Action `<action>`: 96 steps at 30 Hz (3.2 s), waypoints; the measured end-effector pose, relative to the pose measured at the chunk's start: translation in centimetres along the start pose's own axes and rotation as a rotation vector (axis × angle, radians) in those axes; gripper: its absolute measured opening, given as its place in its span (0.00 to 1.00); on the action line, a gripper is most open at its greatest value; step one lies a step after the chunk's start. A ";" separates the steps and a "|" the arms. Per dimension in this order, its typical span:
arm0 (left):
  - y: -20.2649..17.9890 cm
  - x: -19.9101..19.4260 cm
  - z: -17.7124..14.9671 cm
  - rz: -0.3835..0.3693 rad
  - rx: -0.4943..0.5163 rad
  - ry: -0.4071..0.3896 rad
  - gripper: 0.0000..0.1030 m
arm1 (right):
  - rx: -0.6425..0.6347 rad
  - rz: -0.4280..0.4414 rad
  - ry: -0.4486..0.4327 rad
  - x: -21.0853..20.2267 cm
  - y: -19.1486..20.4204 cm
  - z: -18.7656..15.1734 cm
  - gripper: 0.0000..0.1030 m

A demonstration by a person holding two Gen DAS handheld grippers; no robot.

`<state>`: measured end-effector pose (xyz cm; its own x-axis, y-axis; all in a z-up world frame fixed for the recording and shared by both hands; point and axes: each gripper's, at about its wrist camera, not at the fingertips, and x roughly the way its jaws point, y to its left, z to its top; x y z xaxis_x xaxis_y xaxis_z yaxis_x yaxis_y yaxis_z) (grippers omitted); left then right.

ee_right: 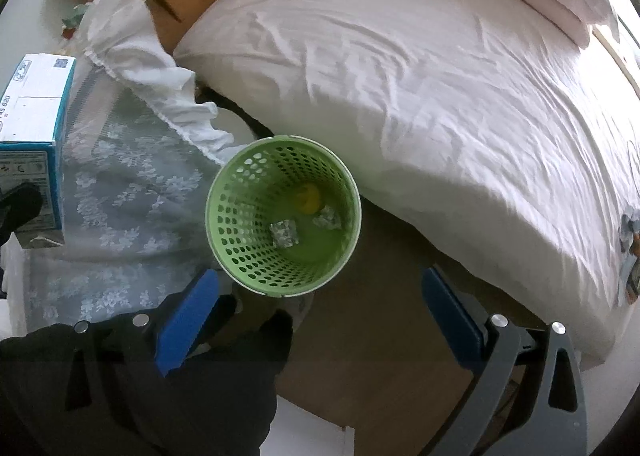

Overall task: Collect trash
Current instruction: 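Drop the paper from the right tool while the left tool drops the carton into the wastebasket, then move both tools back over the bed toward the remaining trash, then grasp the clear plastic wrapper with the left tool while the right tool grasps the green bag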

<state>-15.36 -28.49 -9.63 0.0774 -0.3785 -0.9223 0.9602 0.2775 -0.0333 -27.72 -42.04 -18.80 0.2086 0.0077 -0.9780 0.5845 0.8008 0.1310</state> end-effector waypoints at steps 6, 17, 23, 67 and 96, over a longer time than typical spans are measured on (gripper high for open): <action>-0.6 0.9 0.6 -0.017 -0.009 0.036 0.85 | 0.029 0.001 0.001 0.0 -1.0 -0.3 0.97; 1.1 0.9 0.7 -0.025 -0.077 0.045 0.85 | 0.012 -0.002 0.010 0.2 -0.3 0.6 0.97; 3.9 -0.3 -0.2 -0.010 -0.154 0.020 0.85 | -0.032 0.006 -0.007 -0.4 2.2 1.9 0.97; 48.1 -8.1 -21.8 0.425 -0.760 0.101 0.92 | -0.687 0.116 -0.041 -0.7 48.4 17.5 0.98; 54.6 -7.9 -20.9 0.377 -0.756 0.031 0.35 | -0.796 0.011 0.101 8.7 61.6 25.8 0.47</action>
<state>30.88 8.10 -12.22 0.3387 -0.1213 -0.9331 0.4328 0.9006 0.0400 30.33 -8.13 -15.05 0.1168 0.0415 -0.9923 -0.1595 0.9869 0.0225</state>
